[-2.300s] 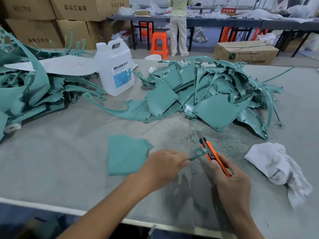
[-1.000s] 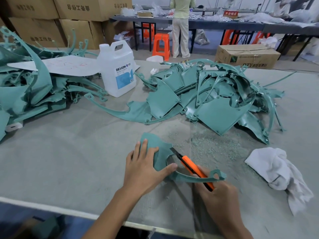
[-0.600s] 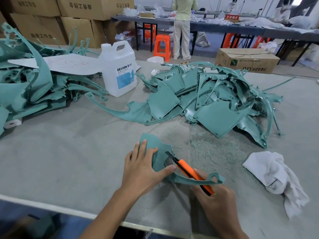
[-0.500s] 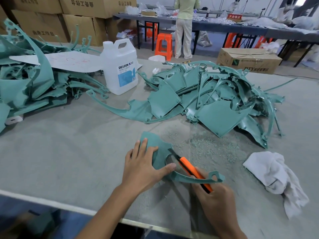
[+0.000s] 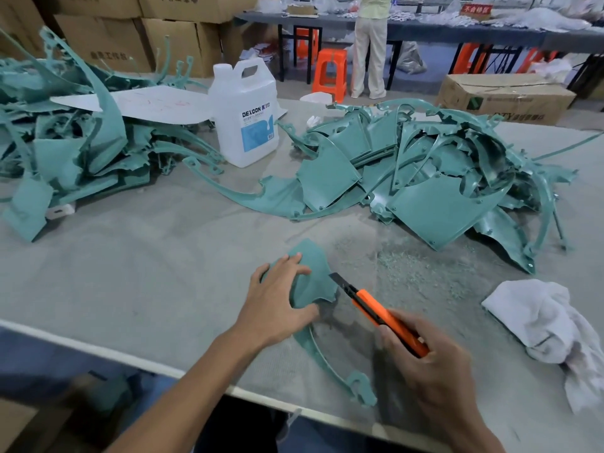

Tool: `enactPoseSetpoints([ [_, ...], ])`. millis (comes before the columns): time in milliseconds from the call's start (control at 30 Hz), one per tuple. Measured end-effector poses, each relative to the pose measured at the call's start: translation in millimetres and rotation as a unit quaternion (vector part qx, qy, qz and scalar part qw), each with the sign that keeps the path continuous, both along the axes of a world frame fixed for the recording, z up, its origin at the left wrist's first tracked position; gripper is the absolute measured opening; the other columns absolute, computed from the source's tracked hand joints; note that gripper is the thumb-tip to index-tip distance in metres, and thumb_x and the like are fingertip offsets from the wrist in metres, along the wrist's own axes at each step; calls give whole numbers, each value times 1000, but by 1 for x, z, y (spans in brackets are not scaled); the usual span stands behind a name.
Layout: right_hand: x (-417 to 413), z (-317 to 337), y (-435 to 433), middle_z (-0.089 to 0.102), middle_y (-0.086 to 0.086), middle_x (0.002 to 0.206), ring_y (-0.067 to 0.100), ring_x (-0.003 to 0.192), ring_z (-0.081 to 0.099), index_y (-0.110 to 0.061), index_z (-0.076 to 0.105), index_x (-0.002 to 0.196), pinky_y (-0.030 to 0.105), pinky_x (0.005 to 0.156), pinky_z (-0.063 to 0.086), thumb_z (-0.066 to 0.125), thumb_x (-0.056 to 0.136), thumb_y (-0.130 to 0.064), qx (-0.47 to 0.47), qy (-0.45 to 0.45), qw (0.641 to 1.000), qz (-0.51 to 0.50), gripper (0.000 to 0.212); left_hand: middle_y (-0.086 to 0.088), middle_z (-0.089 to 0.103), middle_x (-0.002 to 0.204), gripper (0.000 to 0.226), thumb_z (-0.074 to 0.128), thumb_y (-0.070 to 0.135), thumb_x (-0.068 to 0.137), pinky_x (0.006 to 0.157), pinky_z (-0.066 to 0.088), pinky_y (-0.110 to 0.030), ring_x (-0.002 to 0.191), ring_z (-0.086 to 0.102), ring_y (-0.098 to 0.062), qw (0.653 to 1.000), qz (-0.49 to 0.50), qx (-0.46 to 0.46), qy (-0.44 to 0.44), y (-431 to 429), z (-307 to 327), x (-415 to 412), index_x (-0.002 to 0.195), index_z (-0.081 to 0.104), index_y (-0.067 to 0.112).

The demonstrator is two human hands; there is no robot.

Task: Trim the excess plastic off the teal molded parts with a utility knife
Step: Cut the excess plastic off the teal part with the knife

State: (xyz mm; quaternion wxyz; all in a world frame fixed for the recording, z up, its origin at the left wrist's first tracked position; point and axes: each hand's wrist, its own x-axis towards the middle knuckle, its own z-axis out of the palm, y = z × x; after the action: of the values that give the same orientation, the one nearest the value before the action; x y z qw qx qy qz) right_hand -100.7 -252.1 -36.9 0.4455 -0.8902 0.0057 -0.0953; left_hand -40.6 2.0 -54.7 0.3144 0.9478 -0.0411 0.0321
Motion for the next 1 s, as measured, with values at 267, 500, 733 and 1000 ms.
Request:
enactPoseSetpoints([
  [267, 6, 4, -16, 68, -34, 96, -8, 87, 64, -54, 70, 96, 8, 77, 46, 85, 74, -33, -7, 25, 997, 73, 34, 5, 23, 163, 80, 58, 67, 62, 122, -2, -36, 149, 12, -5, 997, 47, 56, -24, -5, -3, 0, 135, 40, 41],
  [500, 5, -6, -16, 71, -21, 88, -1, 88, 64, -43, 76, 98, 5, 81, 43, 90, 69, -23, -5, -4, 997, 75, 38, 10, 24, 162, 84, 60, 66, 60, 118, 7, -28, 149, 13, -4, 998, 37, 43, -16, -3, 2, 1, 137, 42, 38],
  [733, 2, -3, -11, 61, -25, 85, 3, 86, 58, -25, 79, 99, -5, 83, 33, 81, 69, -30, -64, -102, 990, 70, 30, 9, 25, 162, 86, 61, 66, 58, 119, 12, -31, 148, 18, -6, 999, 36, 37, -13, -3, 5, 0, 136, 44, 35],
  [1000, 1, -11, -12, 69, -20, 94, 5, 84, 60, -24, 78, 102, 12, 79, 44, 82, 75, -31, -88, -141, 985, 53, 28, 9, 25, 162, 90, 60, 65, 56, 115, 8, -23, 147, 17, -5, 999, 31, 31, -16, 0, 4, 0, 139, 42, 35],
])
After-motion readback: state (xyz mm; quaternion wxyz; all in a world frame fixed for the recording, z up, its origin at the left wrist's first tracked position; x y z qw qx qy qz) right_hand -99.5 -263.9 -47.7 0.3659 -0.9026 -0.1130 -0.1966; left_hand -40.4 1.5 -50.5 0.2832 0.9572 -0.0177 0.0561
